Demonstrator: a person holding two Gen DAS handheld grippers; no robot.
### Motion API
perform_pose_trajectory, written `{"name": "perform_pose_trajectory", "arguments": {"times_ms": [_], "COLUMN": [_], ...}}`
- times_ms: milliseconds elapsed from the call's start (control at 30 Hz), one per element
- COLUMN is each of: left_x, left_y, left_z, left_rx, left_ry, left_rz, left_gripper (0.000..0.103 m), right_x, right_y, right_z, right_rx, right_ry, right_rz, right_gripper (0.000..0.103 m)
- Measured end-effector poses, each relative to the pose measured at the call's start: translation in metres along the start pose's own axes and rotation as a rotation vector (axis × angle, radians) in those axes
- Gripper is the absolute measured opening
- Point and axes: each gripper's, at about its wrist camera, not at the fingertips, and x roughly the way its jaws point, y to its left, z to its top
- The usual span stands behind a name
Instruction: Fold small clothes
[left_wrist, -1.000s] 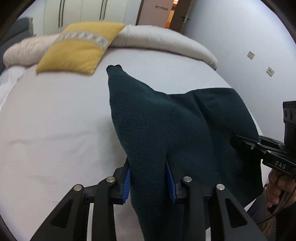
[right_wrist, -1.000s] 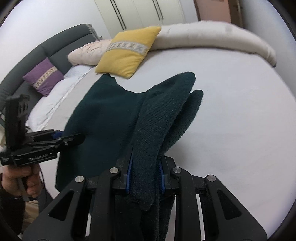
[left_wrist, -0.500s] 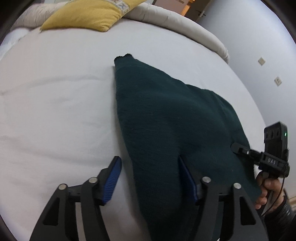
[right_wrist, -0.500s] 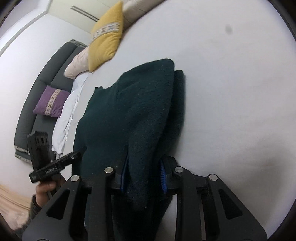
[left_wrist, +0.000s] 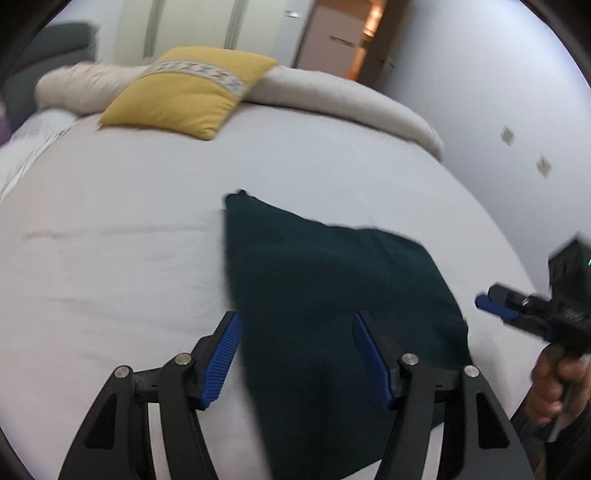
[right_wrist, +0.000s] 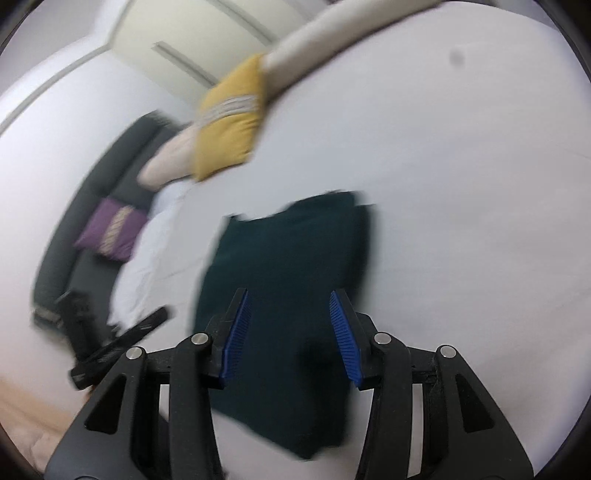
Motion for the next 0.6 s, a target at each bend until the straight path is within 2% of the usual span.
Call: {"name": "perform_pose_trajectory", "arguments": {"times_ms": [100,133,200,267,300,333,367,433,500,533,600], "left_x": [0.015,0.021,0.03,0.038,0.036,0.04,0.045,0.041,0.024,0.013,-0.009], "left_y": [-0.011,-0.014,-0.016,-0.016,-0.011,-0.003,0.006,0.012,0.005,0.0,-0.008], "left_z": [-0.023,-0.033,-0.042,-0.049,-0.053,-0.055,-0.055,-0.054,-0.051,-0.05,-0.047], "left_rx": [0.04,0.073,0.12,0.147,0.138,0.102,0.051,0.0,0.023,0.036,0.056], "left_ry": [0.066,0.076,0.08,0.067,0.076,0.099,0.122,0.117,0.087,0.06,0.002], "left_rz": [0.0,0.041,0.091,0.123,0.124,0.105,0.059,0.03,0.066,0.081,0.101], "left_gripper": [0.065,0.065,0.067,0.073,0.079,0.08,0.081,0.078,0.071,0.071,0.071], "right_x": [0.021,0.03,0.049,0.069,0.067,0.065,0.061,0.054,0.045,0.035,0.018], "right_y": [0.025,0.028,0.021,0.004,-0.002,-0.006,-0.011,-0.016,-0.015,-0.015,-0.017], "right_z": [-0.011,-0.019,-0.033,-0.05,-0.055,-0.055,-0.056,-0.059,-0.059,-0.06,-0.055], "right_rx": [-0.073,-0.088,-0.082,-0.063,-0.071,-0.076,-0.069,-0.06,-0.073,-0.077,-0.064], "right_ry": [0.097,0.137,0.219,0.306,0.274,0.251,0.237,0.227,0.214,0.203,0.175], "right_rz": [0.091,0.103,0.095,0.046,0.073,0.091,0.107,0.118,0.098,0.076,0.084], "right_gripper": [0.043,0.043,0.043,0.038,0.034,0.032,0.032,0.032,0.034,0.035,0.037]}}
